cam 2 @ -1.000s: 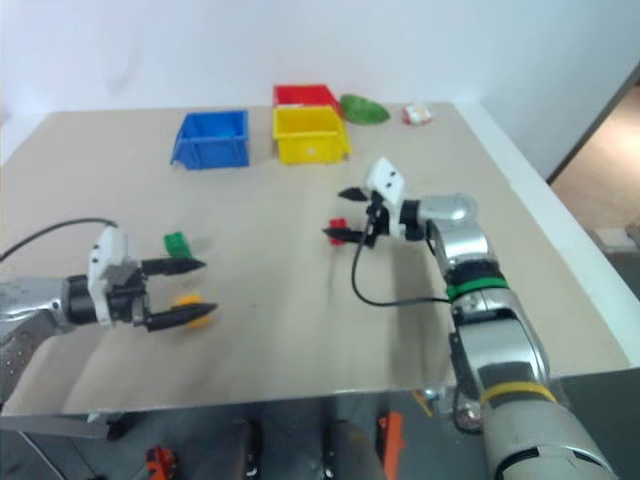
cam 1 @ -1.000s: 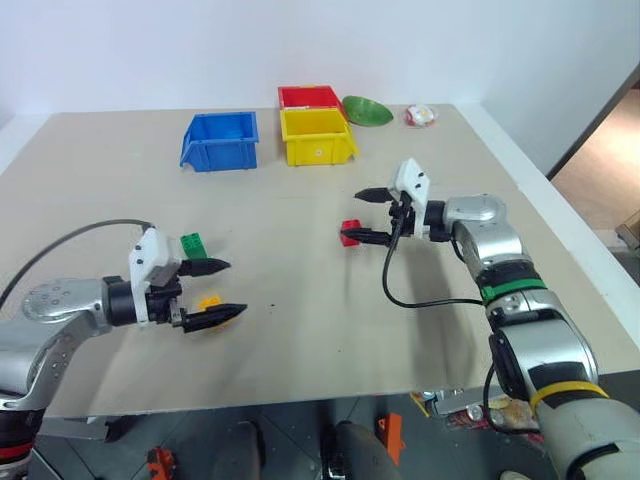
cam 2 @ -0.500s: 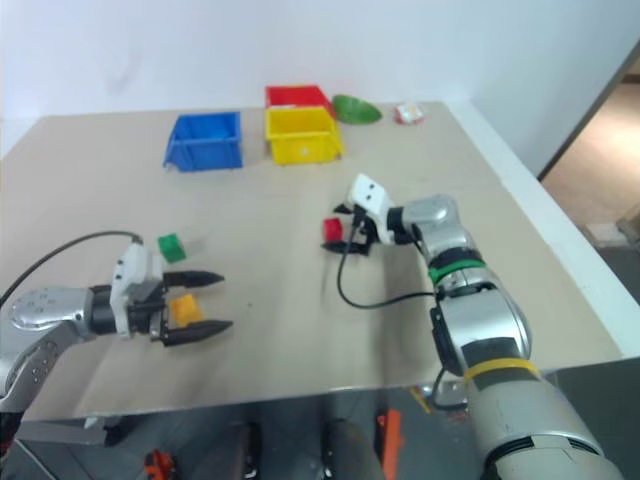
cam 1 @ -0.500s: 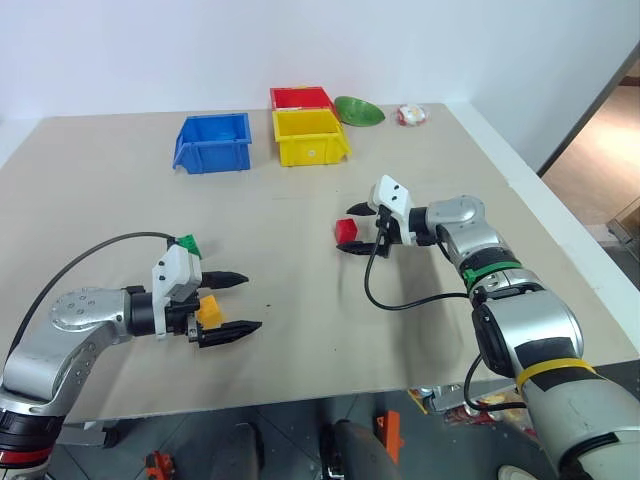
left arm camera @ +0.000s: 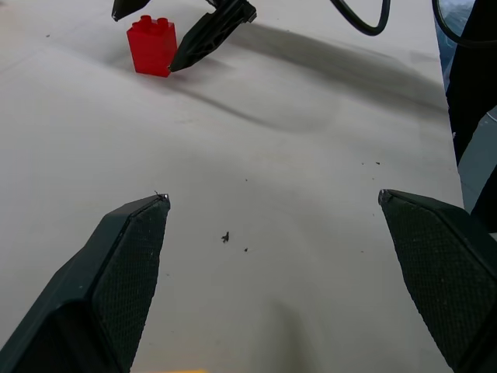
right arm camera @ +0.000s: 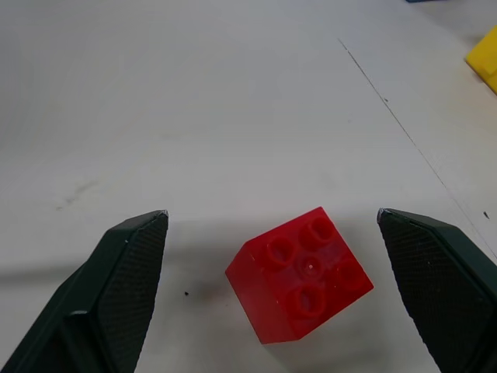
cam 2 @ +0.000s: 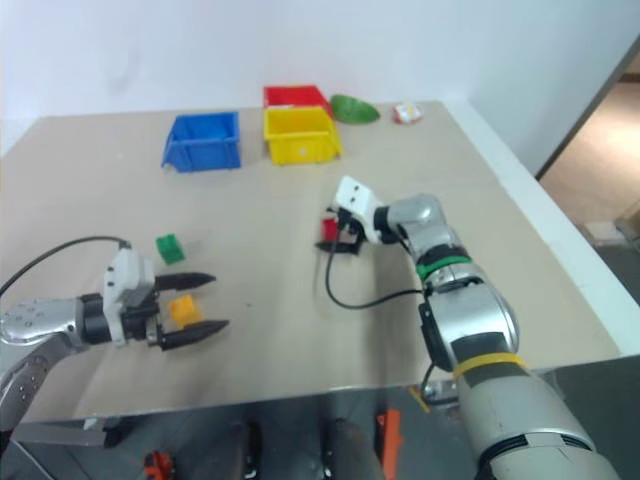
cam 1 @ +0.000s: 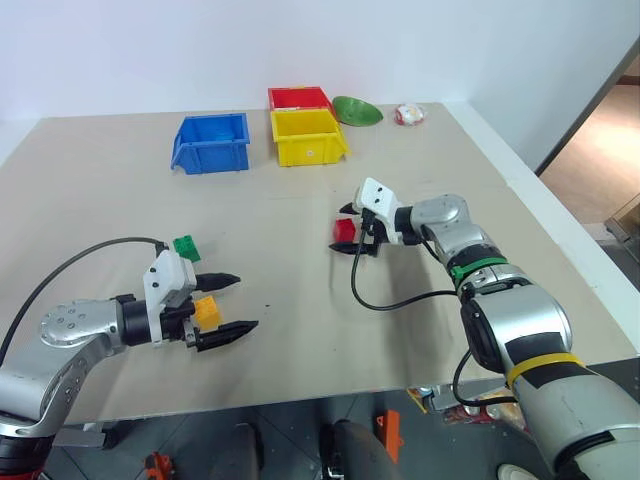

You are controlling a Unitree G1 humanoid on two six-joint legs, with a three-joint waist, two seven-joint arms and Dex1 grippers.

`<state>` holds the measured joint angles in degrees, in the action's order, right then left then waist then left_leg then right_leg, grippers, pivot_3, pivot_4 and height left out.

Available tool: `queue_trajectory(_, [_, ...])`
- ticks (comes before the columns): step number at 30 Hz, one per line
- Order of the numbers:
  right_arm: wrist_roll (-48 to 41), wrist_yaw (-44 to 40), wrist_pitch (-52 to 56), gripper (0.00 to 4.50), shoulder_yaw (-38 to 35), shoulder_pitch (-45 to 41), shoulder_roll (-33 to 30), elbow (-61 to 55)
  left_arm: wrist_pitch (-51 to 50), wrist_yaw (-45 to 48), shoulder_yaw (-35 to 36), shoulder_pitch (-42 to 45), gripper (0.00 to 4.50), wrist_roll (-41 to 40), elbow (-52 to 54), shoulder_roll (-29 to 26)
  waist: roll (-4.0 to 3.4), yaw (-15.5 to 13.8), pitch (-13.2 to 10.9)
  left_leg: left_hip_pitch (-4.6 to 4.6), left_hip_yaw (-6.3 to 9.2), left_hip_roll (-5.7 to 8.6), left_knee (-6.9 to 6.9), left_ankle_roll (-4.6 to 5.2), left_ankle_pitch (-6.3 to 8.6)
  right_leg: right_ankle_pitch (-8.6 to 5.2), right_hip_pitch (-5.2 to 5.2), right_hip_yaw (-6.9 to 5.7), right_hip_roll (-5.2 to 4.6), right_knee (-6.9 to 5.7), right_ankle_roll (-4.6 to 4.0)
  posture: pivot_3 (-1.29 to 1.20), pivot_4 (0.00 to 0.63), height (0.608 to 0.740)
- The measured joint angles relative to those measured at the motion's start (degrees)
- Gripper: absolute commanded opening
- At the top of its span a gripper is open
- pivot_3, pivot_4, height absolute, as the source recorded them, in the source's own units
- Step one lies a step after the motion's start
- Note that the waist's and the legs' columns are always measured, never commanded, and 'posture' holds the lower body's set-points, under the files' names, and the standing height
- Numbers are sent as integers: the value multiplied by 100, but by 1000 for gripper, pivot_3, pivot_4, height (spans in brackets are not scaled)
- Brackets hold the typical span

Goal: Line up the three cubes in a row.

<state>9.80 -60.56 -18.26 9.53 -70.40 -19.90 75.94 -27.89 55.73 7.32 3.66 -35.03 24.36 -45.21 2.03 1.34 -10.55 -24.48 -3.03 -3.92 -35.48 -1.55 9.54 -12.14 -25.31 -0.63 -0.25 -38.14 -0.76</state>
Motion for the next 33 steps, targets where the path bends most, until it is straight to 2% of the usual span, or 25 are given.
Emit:
queue_trajectory(3, [108, 118, -15, 3373, 13, 3, 4, 27, -7, -51, 7, -33, 4500, -35, 32, 0, 0, 0, 0, 0, 0, 0, 0, 0, 0, 0, 0, 0, 1, 0, 0, 0, 150, 740])
queue_trajectory(7, [213, 234, -64, 1903, 27, 11, 1, 47, -8, -138, 43, -58, 4500, -47, 100, 0, 0, 0, 0, 2, 0, 0, 0, 0, 0, 0, 1, 0, 1, -1, -1, 0, 150, 740])
queue_trajectory(9, [247, 238, -129, 1519, 32, 11, 1, 47, -9, -166, 63, -59, 4500, -52, 101, 0, 0, 1, 1, 13, 0, 0, 0, 0, 0, 0, 10, 1, 2, -1, -1, 0, 150, 740])
queue_trajectory(24, [283, 151, -152, 1445, -74, 18, -43, 47, -5, -161, 114, -60, 4500, -37, 95, 0, 0, 1, 1, 15, -2, 3, -3, 0, -6, 12, 11, 9, 1, -1, -1, 0, 150, 740])
queue_trajectory(29, [5, -330, 42, 1445, -338, 18, -113, 44, -2, -147, 106, 31, 4500, -17, 81, 8, 0, 0, 1, 14, -1, 2, 0, 0, -6, 12, 9, 9, 4, 0, -1, 0, 150, 740])
queue_trajectory(33, [-371, -1155, 97, 1445, -533, 32, -127, -212, 2, -129, 85, 103, 4500, -7, 23, 96, -1, 7, 0, 15, -2, 0, 1, 0, -6, 12, 8, 9, 9, -1, -1, 0, 150, 740])
